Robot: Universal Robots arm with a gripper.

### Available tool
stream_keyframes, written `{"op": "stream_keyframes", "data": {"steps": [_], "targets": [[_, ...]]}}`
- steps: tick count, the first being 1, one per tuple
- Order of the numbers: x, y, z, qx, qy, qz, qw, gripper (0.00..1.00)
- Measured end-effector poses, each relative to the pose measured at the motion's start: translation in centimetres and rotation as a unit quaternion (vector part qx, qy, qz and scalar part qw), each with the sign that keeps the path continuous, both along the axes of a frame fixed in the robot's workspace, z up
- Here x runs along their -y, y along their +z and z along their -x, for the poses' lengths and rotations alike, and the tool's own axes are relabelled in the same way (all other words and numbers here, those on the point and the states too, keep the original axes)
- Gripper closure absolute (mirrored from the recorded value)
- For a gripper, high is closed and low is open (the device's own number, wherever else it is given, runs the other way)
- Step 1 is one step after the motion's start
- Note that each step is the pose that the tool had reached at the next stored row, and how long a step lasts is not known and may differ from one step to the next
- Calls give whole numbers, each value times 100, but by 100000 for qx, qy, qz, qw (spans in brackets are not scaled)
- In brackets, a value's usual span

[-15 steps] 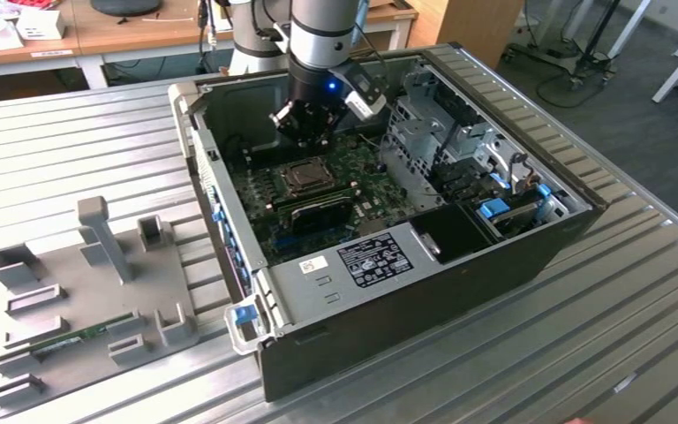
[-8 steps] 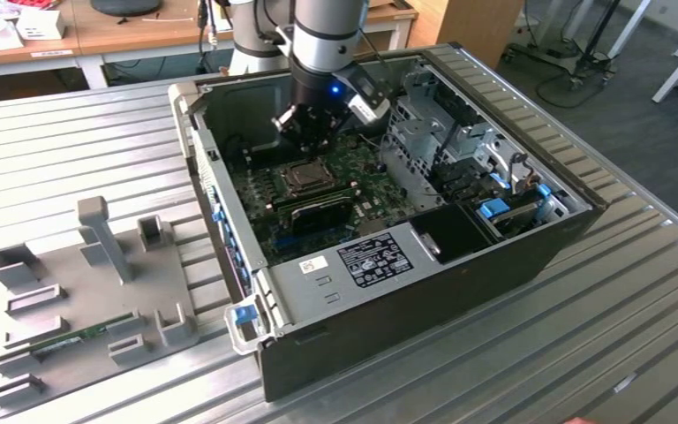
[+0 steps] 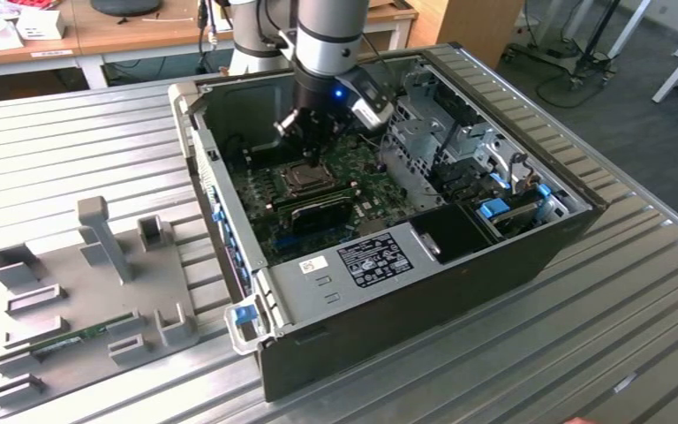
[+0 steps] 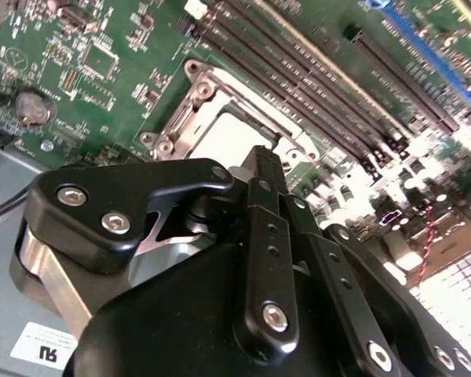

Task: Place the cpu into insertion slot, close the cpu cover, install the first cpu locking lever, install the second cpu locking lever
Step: 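Install the second cpu locking lever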

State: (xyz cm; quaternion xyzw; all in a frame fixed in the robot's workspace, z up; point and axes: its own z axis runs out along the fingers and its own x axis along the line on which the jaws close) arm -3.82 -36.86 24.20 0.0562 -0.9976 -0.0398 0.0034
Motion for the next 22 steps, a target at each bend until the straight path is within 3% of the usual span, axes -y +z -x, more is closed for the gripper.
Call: {"op": "stream_keyframes", "data": {"steps": [8,16,19,22], "targets": [[91,0,0,-216,-296,625,99997,89],[105,0,0,-257,-312,655,99997,89],[105,0,0,-516,-309,656,99996,89],[105,0,1,-555,-316,656,99996,89]]}}
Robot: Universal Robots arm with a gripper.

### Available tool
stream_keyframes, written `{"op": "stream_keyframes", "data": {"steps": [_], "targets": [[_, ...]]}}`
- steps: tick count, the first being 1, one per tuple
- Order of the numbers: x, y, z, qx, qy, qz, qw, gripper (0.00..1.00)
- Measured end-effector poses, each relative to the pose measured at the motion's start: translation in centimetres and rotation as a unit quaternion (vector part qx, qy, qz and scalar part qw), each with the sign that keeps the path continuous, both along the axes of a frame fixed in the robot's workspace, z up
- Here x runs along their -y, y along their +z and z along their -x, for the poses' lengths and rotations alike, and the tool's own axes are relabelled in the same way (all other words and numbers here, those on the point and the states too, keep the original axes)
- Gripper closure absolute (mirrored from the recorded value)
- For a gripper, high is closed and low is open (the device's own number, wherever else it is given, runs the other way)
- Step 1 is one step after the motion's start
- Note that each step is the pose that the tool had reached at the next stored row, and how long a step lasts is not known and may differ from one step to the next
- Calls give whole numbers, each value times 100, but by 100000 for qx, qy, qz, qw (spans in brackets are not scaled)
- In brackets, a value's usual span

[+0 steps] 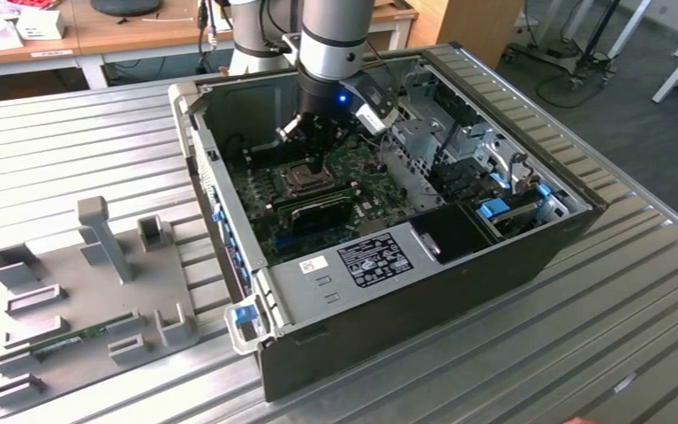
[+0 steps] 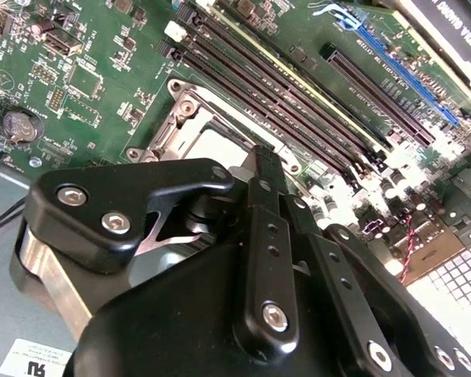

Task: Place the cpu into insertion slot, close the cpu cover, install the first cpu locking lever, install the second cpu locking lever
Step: 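Install the second cpu locking lever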

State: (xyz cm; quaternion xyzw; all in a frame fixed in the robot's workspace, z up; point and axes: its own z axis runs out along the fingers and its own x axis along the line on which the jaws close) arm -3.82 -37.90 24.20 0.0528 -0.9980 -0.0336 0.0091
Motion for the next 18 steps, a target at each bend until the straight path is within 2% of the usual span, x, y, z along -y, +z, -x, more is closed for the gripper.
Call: {"op": "stream_keyframes", "data": {"steps": [9,14,18], "targets": [[0,-30,20,-23,8,35,100000,89],[0,-101,45,-24,4,281,100000,89],[0,-173,77,-22,6,317,99999,89]]}}
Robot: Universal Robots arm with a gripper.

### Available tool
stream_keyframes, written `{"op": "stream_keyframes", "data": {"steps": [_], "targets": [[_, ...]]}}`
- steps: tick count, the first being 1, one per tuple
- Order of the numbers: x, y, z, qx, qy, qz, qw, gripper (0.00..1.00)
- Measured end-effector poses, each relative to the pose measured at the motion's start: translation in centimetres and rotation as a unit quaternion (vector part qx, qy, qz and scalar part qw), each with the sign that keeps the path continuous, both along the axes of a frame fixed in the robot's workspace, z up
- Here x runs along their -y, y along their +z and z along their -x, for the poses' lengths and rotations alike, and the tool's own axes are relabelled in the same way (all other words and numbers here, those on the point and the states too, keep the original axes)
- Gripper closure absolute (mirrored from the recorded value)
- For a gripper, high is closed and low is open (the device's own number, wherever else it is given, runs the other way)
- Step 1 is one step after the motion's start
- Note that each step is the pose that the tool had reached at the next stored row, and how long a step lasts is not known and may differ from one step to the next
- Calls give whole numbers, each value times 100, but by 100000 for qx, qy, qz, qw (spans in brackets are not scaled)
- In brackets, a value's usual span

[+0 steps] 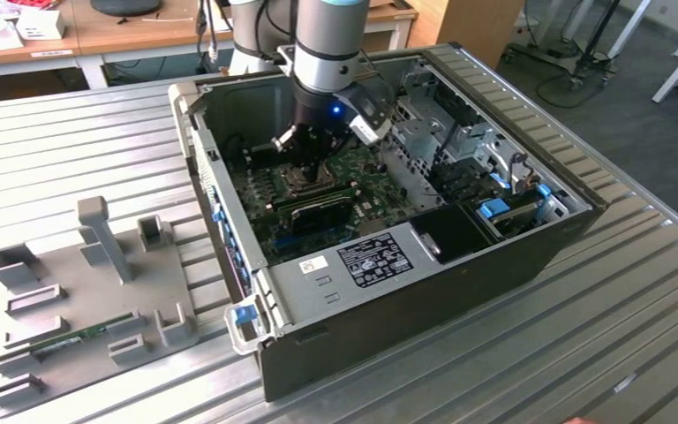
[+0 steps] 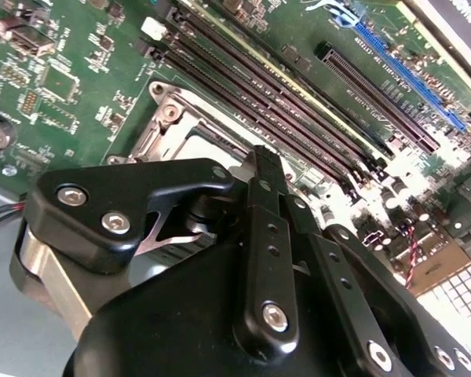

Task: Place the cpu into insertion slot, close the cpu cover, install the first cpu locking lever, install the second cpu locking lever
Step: 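Install the second cpu locking lever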

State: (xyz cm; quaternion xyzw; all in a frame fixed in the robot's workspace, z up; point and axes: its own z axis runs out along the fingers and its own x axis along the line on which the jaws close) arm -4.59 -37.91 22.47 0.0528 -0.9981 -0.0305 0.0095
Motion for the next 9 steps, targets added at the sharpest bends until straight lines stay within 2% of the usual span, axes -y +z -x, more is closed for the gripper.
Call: {"op": "stream_keyframes", "data": {"steps": [3,9], "targets": [[0,-39,22,0,-1,-6,100000,89],[0,-76,83,-1,2,-4,100000,89]]}}
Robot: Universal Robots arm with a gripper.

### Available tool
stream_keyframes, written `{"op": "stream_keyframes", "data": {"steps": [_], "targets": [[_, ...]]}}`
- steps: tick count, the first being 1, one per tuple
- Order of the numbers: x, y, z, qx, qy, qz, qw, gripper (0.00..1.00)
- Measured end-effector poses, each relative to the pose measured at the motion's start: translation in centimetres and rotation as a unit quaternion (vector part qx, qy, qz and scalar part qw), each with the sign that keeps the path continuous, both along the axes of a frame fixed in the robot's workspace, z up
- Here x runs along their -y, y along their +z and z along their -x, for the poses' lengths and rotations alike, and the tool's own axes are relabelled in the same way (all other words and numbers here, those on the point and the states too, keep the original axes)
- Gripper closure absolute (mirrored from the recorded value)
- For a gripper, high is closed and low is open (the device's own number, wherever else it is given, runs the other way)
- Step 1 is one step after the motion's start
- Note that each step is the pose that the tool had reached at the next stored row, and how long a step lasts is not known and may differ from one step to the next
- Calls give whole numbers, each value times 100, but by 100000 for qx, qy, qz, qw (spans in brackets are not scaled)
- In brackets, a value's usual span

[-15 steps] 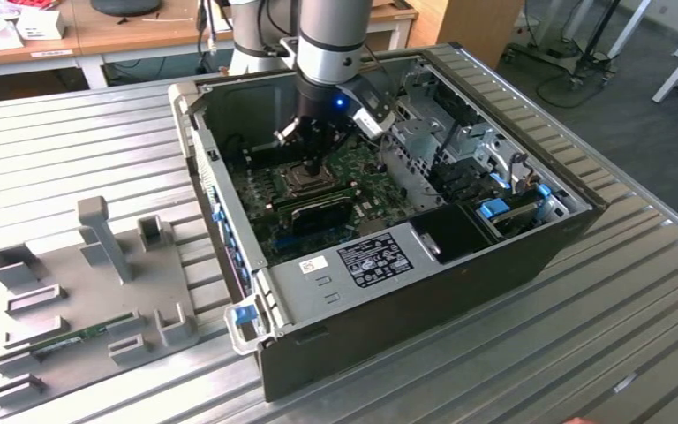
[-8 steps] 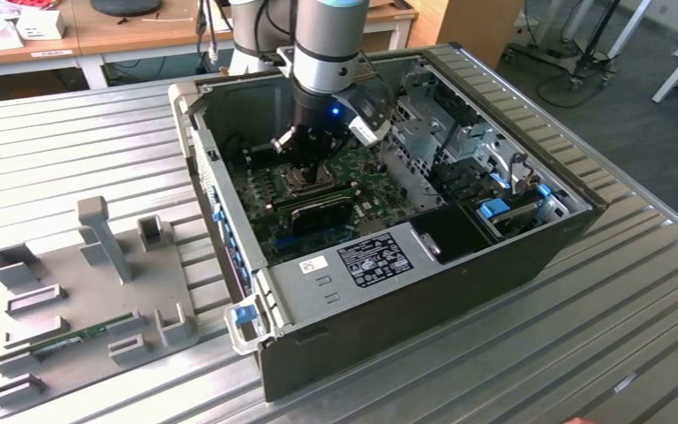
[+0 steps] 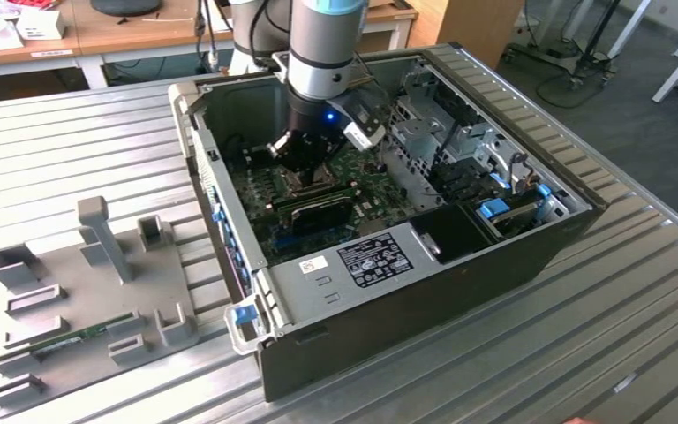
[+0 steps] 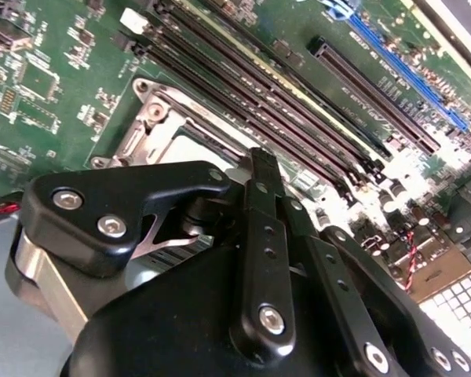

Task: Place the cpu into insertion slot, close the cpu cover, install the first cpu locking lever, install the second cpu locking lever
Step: 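Install the second cpu locking lever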

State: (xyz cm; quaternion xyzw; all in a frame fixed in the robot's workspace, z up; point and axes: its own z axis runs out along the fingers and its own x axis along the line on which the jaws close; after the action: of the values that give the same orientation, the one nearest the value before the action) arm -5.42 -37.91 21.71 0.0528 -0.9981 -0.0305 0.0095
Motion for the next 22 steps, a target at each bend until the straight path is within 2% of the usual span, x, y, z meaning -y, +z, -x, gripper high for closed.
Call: {"op": "stream_keyframes", "data": {"steps": [12,22], "targets": [[0,-74,157,0,-7,1,100000,89],[0,-94,187,4,-3,-5,100000,89]]}}
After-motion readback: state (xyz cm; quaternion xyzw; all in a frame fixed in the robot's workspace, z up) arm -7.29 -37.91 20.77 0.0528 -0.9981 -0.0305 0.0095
